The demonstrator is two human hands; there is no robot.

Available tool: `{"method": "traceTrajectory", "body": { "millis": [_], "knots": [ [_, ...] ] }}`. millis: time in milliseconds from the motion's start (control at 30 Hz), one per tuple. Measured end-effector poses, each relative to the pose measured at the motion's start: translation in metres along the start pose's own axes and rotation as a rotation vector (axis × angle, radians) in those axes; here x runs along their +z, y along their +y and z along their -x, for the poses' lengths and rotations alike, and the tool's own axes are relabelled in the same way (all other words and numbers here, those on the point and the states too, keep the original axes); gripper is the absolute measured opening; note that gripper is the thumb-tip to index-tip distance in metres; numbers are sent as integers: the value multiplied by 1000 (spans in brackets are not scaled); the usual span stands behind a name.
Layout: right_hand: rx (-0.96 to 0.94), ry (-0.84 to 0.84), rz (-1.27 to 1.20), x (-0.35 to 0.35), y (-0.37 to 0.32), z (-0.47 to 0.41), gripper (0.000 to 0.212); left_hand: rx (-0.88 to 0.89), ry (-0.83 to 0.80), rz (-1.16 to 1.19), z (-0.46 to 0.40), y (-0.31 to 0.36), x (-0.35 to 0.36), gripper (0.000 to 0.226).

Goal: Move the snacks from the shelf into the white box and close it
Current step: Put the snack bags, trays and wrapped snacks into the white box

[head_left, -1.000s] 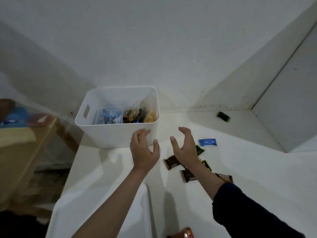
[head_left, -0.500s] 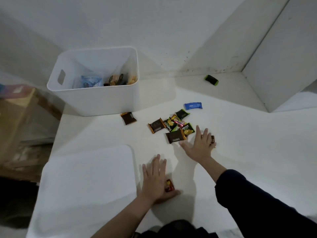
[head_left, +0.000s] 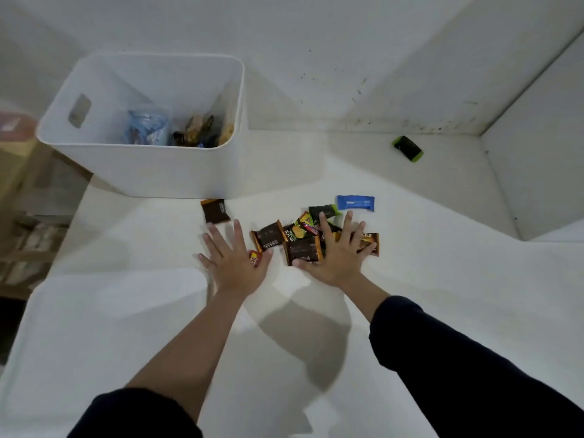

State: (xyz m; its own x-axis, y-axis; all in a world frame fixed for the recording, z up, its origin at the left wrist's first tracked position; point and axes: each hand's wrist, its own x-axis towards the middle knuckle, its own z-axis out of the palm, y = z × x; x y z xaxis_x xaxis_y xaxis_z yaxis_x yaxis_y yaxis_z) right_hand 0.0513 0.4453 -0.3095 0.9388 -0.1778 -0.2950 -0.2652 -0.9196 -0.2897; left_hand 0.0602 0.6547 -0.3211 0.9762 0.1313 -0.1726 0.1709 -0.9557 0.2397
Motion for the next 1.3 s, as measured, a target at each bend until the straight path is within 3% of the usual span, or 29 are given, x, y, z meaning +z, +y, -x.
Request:
{"method": "traceTrajectory", "body": {
  "millis": [133, 267, 367, 500, 667, 833, 933, 1100, 1300],
  "knots": [
    [-50, -17, 7, -16, 14, -35, 125, -87, 4, 69, -30, 13, 0, 115],
    [-108, -30, 34, -32, 30, -65, 124, -64, 102, 4, -31, 20, 3, 109],
    [-147, -9, 36, -35, 35, -79, 105, 22, 239, -42, -33, 26, 11, 87],
    [-236, 256, 42, -28, 43, -82, 68, 174, 371, 67, -30, 38, 18, 60],
    [-315, 463, 14, -24, 50, -70, 41, 229, 306, 30, -31, 45, 16, 60],
    [-407, 380, 77, -30, 66, -58, 55, 282, 261, -81, -32, 46, 12, 57],
    [-337, 291, -94, -45, 71, -50, 52, 306, 268, -107, -26, 47, 7, 48],
    [-105, 312, -547, -74, 61, -39, 28, 395, 131, 134, -16, 45, -10, 46],
    [87, 180, -1135, -127, 4, -8, 11, 506, 304, 289, -12, 45, -60, 48]
  ]
}}
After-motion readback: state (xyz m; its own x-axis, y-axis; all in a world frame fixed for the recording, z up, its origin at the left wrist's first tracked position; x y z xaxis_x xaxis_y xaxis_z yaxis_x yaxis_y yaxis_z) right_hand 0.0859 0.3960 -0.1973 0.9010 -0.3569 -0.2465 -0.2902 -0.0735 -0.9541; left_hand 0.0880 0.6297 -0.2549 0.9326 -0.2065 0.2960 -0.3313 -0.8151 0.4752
